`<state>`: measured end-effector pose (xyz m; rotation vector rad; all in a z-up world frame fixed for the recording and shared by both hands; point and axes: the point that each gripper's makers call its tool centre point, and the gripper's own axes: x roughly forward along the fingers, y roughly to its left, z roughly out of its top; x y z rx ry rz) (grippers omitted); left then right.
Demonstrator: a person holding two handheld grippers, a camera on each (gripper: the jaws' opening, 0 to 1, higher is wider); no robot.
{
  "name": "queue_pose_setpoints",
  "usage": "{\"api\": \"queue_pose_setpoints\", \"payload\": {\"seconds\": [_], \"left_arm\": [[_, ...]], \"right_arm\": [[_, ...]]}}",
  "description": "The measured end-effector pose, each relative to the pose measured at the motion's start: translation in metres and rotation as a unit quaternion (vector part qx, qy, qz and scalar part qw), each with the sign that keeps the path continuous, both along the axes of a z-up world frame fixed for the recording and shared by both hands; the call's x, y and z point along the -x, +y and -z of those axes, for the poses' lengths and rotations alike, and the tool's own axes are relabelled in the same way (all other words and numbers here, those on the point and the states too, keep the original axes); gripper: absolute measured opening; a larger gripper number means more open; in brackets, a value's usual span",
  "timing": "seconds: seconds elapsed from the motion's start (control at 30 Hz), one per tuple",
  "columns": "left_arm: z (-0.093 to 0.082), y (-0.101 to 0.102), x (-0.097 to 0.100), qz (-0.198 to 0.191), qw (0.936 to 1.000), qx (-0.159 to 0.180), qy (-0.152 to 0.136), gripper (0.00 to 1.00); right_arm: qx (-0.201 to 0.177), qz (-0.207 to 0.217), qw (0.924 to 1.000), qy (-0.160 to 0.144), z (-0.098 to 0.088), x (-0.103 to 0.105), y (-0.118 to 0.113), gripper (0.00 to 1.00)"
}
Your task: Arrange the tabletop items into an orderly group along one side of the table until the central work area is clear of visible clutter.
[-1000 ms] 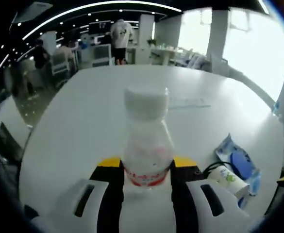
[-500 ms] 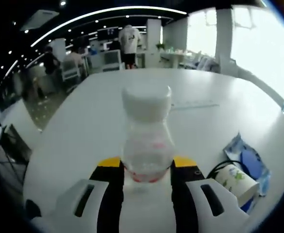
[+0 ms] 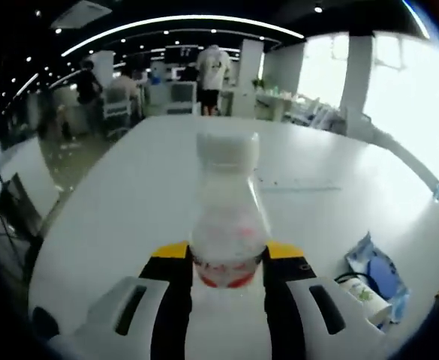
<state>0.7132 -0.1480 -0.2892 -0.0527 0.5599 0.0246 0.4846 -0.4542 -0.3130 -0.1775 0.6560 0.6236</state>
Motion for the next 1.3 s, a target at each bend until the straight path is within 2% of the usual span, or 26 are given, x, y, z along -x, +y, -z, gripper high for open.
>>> {"api": "queue_pose_setpoints", "payload": {"seconds": [0.17,0.27,0.4,0.47,0.6,0.7,0.9,1.17,1.3], "left_arm": [[-0.002,0.015,-0.004,-0.002,0.9998,-0.019,0.003,0.33],[0.001,0.026,-0.006,-0.007,0.9995,-0.029,0.009,0.33],[0.004,0.040,-0.006,-0.013,0.9994,-0.032,0.006,0.33],[0.006,0.047,-0.009,-0.019,0.9996,-0.023,0.005,0.33],[0.006,0.050,-0.012,-0.003,0.9992,-0.041,0.002,0.33],[0.009,0.054,-0.012,-0.002,0.9992,-0.039,0.010,0.33],[0.012,0.066,-0.017,0.003,0.9988,-0.048,0.007,0.33],[0.011,0.073,-0.016,-0.017,0.9996,-0.023,0.001,0.33],[0.017,0.074,-0.018,-0.014,0.9994,-0.030,0.005,0.33]], "right_arm": [[0.021,-0.009,0.9997,0.000,0.004,0.001,-0.001,1.00],[0.025,-0.007,0.9996,-0.014,0.000,-0.002,-0.002,0.99],[0.027,-0.007,0.9996,-0.002,0.005,0.000,-0.003,0.99],[0.030,-0.006,0.9995,0.000,0.007,0.000,-0.004,0.99],[0.033,-0.006,0.9994,0.003,0.008,-0.001,-0.005,0.99],[0.036,-0.006,0.9992,0.013,0.012,0.001,-0.005,0.99],[0.037,-0.006,0.9992,0.017,0.013,0.002,-0.005,0.99],[0.052,-0.004,0.9984,0.021,0.017,0.003,-0.009,0.99],[0.034,-0.004,0.9990,0.028,0.017,0.004,-0.006,0.99]]}}
